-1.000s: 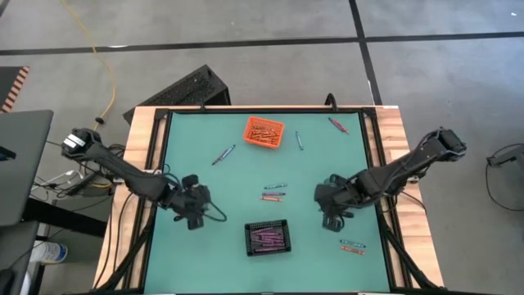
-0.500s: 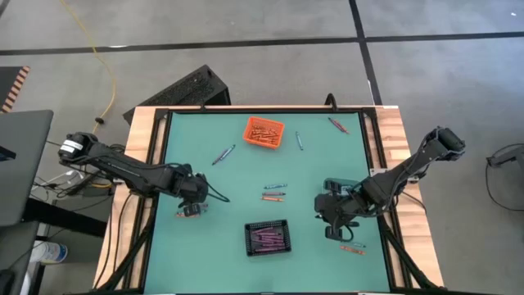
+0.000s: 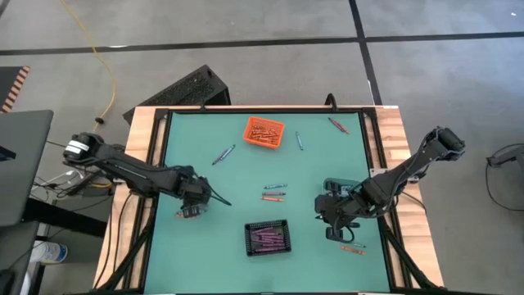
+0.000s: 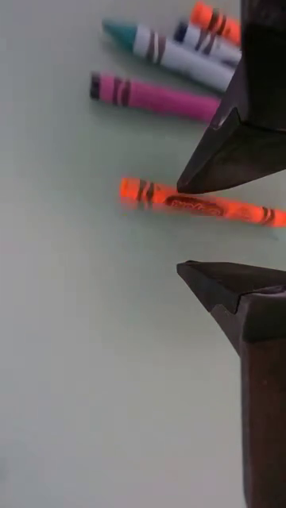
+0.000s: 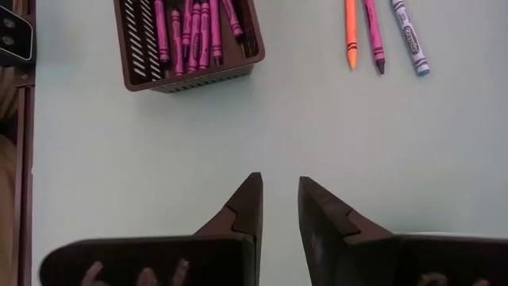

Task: Sort crayons
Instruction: Put the orange crayon into the orange bin

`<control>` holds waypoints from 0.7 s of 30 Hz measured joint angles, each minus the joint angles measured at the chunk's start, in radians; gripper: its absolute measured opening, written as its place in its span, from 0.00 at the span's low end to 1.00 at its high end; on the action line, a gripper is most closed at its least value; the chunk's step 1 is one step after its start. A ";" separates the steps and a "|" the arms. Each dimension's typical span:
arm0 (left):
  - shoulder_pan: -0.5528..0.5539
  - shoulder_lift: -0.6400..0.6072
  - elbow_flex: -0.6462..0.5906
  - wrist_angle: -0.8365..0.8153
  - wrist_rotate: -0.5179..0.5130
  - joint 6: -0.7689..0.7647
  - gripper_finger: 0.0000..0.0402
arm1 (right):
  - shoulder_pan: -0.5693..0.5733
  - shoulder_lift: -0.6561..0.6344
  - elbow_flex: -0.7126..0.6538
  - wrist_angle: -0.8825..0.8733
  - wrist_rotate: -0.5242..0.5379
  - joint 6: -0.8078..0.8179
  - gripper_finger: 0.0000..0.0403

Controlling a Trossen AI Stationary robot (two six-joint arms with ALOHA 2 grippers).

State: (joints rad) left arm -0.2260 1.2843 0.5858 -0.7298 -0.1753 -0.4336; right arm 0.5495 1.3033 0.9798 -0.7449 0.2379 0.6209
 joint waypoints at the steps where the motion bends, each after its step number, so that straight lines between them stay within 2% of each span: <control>1: 0.000 0.024 0.000 0.006 0.000 0.010 0.35 | 0.000 0.000 0.000 0.000 0.000 0.000 0.19; 7: 0.018 0.125 0.012 0.014 0.043 0.076 0.35 | 0.000 0.000 0.000 0.001 0.000 0.000 0.19; 12: 0.054 0.114 0.008 0.019 0.080 0.096 0.33 | 0.000 0.000 0.000 0.008 0.000 0.000 0.19; 15: 0.076 0.086 0.000 0.029 0.091 0.093 0.27 | 0.000 0.000 0.000 0.025 0.003 0.000 0.19; 21: 0.110 0.075 -0.001 0.049 0.112 0.094 0.07 | 0.000 0.005 0.000 0.049 0.061 -0.001 0.19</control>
State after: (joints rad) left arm -0.1162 1.3596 0.5850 -0.6807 -0.0629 -0.3395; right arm 0.5495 1.3083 0.9798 -0.6962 0.2986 0.6201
